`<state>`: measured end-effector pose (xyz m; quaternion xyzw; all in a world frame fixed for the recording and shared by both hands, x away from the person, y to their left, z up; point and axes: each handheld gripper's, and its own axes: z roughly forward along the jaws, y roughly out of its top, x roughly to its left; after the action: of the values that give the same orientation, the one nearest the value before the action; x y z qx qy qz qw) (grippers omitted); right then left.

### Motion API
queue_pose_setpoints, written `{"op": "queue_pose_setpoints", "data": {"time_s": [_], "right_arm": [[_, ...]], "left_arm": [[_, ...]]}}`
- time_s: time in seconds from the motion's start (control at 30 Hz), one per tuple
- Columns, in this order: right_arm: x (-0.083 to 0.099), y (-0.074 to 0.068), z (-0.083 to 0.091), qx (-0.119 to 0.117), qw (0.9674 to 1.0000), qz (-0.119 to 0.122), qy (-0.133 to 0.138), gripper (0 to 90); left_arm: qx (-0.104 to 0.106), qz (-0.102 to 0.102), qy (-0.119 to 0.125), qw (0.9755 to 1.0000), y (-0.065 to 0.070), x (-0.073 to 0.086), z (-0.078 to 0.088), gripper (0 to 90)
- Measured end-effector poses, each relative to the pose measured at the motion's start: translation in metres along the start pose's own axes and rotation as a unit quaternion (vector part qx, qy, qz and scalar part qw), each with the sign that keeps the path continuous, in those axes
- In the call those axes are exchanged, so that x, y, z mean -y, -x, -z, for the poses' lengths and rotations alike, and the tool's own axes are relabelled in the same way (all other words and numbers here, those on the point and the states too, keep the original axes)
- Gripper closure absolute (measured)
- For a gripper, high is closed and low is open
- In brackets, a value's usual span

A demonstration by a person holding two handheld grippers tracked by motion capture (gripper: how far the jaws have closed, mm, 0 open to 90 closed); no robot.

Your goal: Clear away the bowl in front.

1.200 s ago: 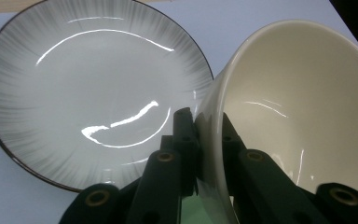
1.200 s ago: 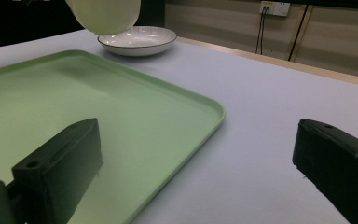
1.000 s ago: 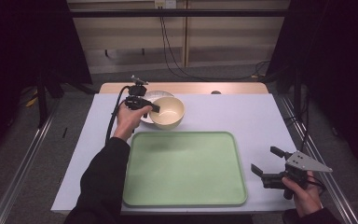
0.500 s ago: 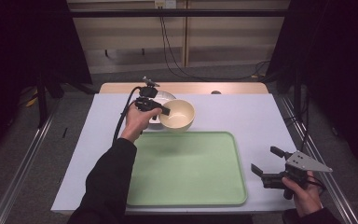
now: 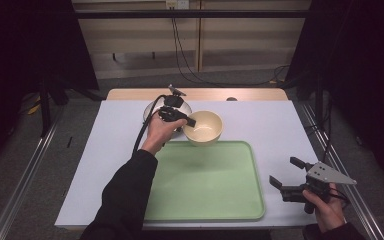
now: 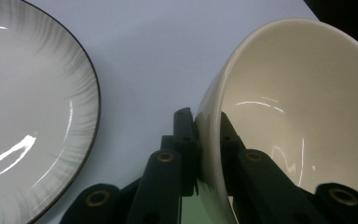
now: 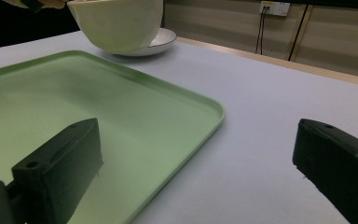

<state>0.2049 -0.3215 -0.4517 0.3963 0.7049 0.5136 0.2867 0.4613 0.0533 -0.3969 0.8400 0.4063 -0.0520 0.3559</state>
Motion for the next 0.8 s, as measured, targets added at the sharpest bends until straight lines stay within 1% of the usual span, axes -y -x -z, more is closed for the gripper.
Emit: {"op": "queue_pose_setpoints", "data": {"time_s": [0.03, 0.1, 0.13, 0.17, 0.3, 0.33, 0.37, 0.43, 0.47, 0.5, 0.53, 0.57, 0.6, 0.63, 0.67, 0.7, 0.73, 0.77, 0.8], "right_arm": [[0.000, 0.000, 0.000, 0.001, 1.0000, 0.000, 0.001, 0.9], [0.000, 0.000, 0.000, 0.000, 1.0000, 0.000, 0.000, 0.9], [0.000, 0.000, 0.000, 0.000, 1.0000, 0.000, 0.000, 0.9], [0.000, 0.000, 0.000, 0.000, 1.0000, 0.000, 0.000, 0.9], [0.000, 0.000, 0.000, -0.002, 1.0000, 0.000, 0.000, 0.9], [0.000, 0.000, 0.000, -0.002, 1.0000, 0.000, 0.000, 0.9], [0.000, 0.000, 0.000, -0.002, 1.0000, 0.000, -0.001, 0.9], [0.000, 0.000, 0.000, -0.002, 1.0000, -0.001, 0.001, 0.9], [0.000, 0.000, 0.000, -0.002, 1.0000, -0.001, 0.001, 0.9], [0.000, 0.000, 0.000, -0.002, 1.0000, -0.001, 0.002, 0.9], [0.000, 0.000, 0.000, -0.002, 1.0000, -0.001, 0.002, 0.9], [0.000, 0.000, 0.000, -0.003, 1.0000, 0.001, 0.001, 0.9], [0.000, 0.000, 0.000, -0.003, 1.0000, 0.000, 0.001, 0.9], [0.000, 0.000, 0.000, -0.003, 1.0000, 0.000, 0.001, 0.9], [0.000, 0.000, 0.000, -0.003, 1.0000, 0.001, 0.003, 0.9], [0.000, 0.000, 0.000, -0.003, 1.0000, 0.001, 0.003, 0.9], [0.000, 0.000, 0.000, -0.003, 1.0000, 0.001, 0.003, 0.9], [0.000, 0.000, 0.000, -0.003, 1.0000, -0.001, 0.004, 0.9], [0.000, 0.000, 0.001, -0.003, 1.0000, 0.001, 0.004, 0.9]], "left_arm": [[0.003, 0.001, -0.001, 1.0000, 0.002, 0.000, -0.002, 83.8], [0.004, -0.011, -0.007, 0.9999, 0.005, -0.002, -0.005, 83.7], [0.007, -0.003, -0.002, 1.0000, 0.008, -0.002, -0.008, 83.7], [0.008, -0.007, -0.003, 0.9999, 0.010, -0.003, -0.009, 83.7], [0.010, -0.004, -0.006, 0.9999, 0.017, -0.005, -0.017, 83.7], [0.012, -0.012, -0.010, 0.9998, 0.017, -0.006, -0.018, 83.7], [0.013, -0.006, -0.009, 0.9999, 0.021, -0.007, -0.022, 83.7], [0.014, -0.009, -0.010, 0.9998, 0.022, -0.008, -0.024, 83.7], [0.018, -0.007, -0.011, 0.9998, 0.026, -0.009, -0.027, 83.7], [0.018, -0.007, -0.011, 0.9998, 0.026, -0.009, -0.027, 83.7], [0.017, -0.014, -0.020, 0.9996, 0.027, -0.010, -0.027, 83.7], [0.016, -0.014, -0.020, 0.9996, 0.029, -0.010, -0.029, 83.7], [0.015, -0.021, -0.027, 0.9993, 0.033, -0.011, -0.033, 83.8], [0.015, -0.021, -0.027, 0.9993, 0.033, -0.011, -0.033, 83.6], [0.017, -0.014, -0.023, 0.9995, 0.037, -0.012, -0.038, 83.7], [0.017, -0.014, -0.023, 0.9995, 0.037, -0.012, -0.038, 83.7], [0.023, -0.021, -0.027, 0.9991, 0.038, -0.013, -0.040, 83.7], [0.024, -0.018, -0.026, 0.9992, 0.039, -0.013, -0.041, 83.7], [0.020, -0.014, -0.027, 0.9993, 0.041, -0.013, -0.043, 83.7]]}}
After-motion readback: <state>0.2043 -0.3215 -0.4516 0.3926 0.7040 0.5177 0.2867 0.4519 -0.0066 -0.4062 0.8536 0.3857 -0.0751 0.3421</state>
